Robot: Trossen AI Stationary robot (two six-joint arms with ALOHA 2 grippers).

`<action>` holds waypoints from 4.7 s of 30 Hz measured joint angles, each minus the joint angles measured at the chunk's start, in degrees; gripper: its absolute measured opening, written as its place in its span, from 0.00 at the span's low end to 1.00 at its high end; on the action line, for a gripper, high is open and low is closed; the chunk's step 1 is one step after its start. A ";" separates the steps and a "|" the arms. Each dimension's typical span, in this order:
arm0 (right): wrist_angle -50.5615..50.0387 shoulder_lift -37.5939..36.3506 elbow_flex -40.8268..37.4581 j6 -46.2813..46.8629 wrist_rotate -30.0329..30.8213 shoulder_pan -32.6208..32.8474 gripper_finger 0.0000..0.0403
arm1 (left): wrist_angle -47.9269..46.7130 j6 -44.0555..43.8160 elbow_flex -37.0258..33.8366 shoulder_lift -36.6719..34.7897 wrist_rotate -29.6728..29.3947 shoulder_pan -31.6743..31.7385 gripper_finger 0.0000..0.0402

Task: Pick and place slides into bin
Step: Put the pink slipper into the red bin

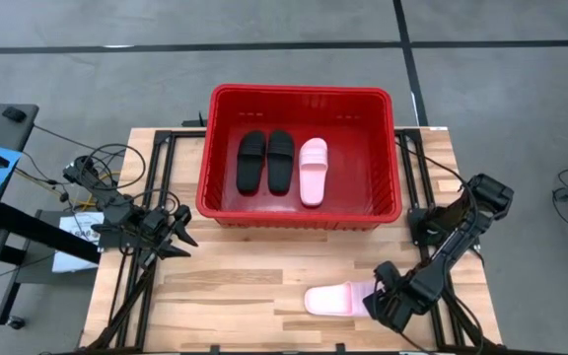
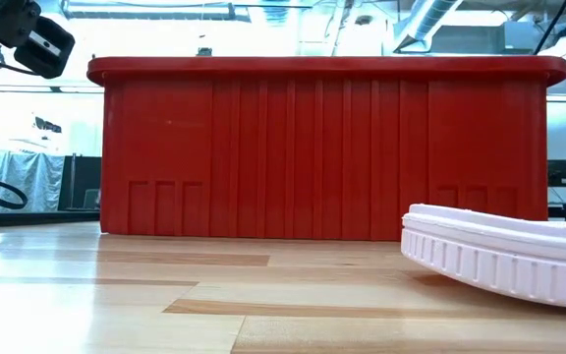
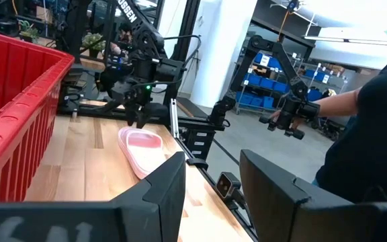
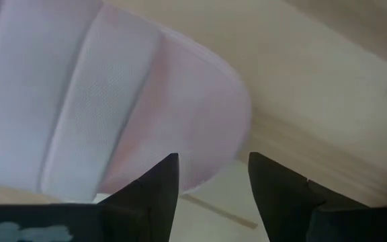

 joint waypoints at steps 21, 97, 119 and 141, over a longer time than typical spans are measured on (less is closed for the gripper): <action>9.81 -0.31 -7.69 -4.94 -0.58 -1.57 0.04 | -0.03 -1.95 0.00 0.00 0.02 0.00 0.33; -24.70 -14.27 44.85 -72.47 39.24 -24.74 0.00 | -1.31 -2.43 0.00 -0.02 0.00 -0.02 0.33; -25.47 -14.27 59.27 -107.83 30.04 -53.08 0.00 | -1.32 -2.43 0.00 0.00 -0.02 -0.02 0.33; -24.48 -8.73 59.68 -135.80 5.34 -94.99 0.00 | -1.31 -2.43 0.00 0.00 -1.11 -0.02 0.33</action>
